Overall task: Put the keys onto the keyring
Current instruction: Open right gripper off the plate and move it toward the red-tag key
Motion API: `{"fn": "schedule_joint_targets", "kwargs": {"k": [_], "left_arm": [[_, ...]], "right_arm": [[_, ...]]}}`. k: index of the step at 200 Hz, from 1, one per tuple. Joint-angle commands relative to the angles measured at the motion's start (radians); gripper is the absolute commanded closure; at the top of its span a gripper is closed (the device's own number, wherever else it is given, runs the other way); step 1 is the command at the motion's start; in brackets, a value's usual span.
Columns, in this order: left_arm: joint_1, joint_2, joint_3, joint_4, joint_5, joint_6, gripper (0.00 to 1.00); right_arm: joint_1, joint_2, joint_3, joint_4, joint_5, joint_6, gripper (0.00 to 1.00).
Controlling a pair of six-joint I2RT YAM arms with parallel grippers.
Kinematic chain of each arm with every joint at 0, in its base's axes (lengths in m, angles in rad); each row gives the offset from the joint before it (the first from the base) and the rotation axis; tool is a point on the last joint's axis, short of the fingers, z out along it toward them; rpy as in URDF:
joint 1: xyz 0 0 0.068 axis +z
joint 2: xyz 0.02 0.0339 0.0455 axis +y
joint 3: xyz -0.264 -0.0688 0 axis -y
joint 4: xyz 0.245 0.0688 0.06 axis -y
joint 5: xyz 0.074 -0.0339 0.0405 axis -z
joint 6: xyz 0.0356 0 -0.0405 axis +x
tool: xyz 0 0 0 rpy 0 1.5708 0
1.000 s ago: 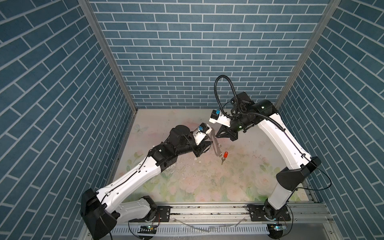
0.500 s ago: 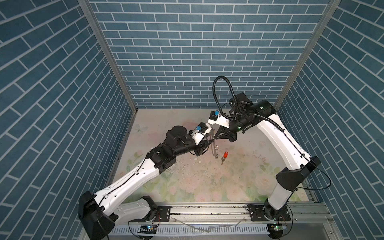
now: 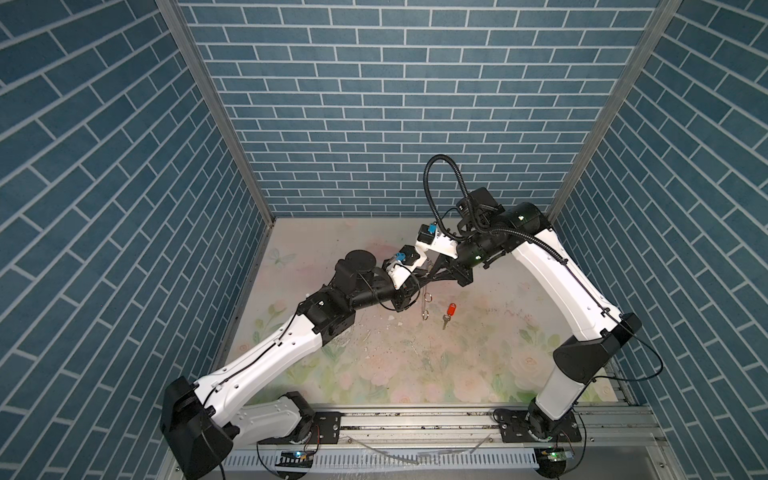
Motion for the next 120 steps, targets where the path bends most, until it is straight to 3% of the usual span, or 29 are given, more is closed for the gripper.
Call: {"fn": "schedule_joint_targets", "kwargs": {"k": [1,64,120], "left_arm": [[-0.004,0.002,-0.002,0.001,0.048,0.013,0.83],[-0.004,-0.009,-0.014,0.003,0.104,0.026,1.0],[-0.003,-0.039,-0.052,0.049,0.131,0.024,1.0]], "right_arm": [[0.006,-0.044,-0.021,0.009,-0.039,-0.067,1.0],[0.006,-0.062,-0.034,0.004,-0.06,-0.082,1.0],[0.006,-0.099,-0.052,0.022,-0.084,-0.094,1.0]]}}
